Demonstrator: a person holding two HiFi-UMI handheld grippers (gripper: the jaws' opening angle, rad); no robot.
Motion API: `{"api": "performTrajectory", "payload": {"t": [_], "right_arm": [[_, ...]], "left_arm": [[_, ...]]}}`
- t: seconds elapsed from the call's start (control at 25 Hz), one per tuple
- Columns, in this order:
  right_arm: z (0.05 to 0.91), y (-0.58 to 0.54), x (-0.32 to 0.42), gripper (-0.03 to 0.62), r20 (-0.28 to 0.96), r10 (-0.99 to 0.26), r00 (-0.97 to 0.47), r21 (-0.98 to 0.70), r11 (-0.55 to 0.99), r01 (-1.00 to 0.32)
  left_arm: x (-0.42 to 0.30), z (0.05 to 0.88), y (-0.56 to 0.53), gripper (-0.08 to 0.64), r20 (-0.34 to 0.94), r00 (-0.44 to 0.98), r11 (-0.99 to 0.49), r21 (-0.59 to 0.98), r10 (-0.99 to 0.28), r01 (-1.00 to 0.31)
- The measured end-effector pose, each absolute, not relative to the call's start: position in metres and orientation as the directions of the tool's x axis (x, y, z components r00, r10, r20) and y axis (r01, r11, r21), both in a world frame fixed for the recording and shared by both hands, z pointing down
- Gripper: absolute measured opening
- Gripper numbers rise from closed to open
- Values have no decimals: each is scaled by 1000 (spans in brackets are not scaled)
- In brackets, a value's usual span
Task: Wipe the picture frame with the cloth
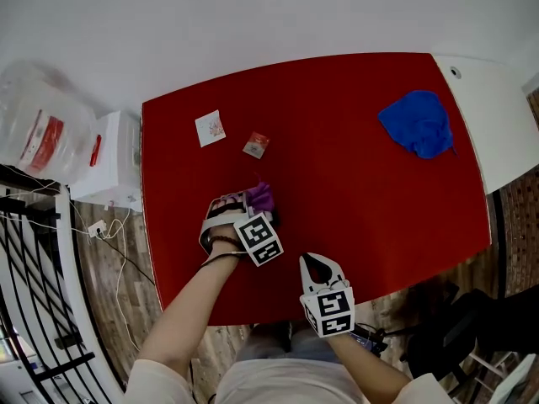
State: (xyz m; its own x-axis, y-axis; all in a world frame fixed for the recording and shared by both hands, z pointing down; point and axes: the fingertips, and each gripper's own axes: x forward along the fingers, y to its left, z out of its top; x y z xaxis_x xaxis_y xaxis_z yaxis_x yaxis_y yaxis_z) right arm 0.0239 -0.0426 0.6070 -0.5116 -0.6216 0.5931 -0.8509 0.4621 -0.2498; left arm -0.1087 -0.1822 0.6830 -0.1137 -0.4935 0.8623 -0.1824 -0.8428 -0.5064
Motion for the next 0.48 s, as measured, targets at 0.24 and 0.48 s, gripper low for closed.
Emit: {"api": "performTrajectory", "payload": {"t": [0.24,0.48], "right_arm": [[607,-47,19,3,583,-622,-522,-258,468,-845],[607,-43,16,3,584,-615,-530,-256,480,-839]], "left_arm": [[-89,684,-119,61,878,-72,-872,-479,-474,-101],[-83,689,-86,61,877,-57,-874,-480,-477,-77]]}}
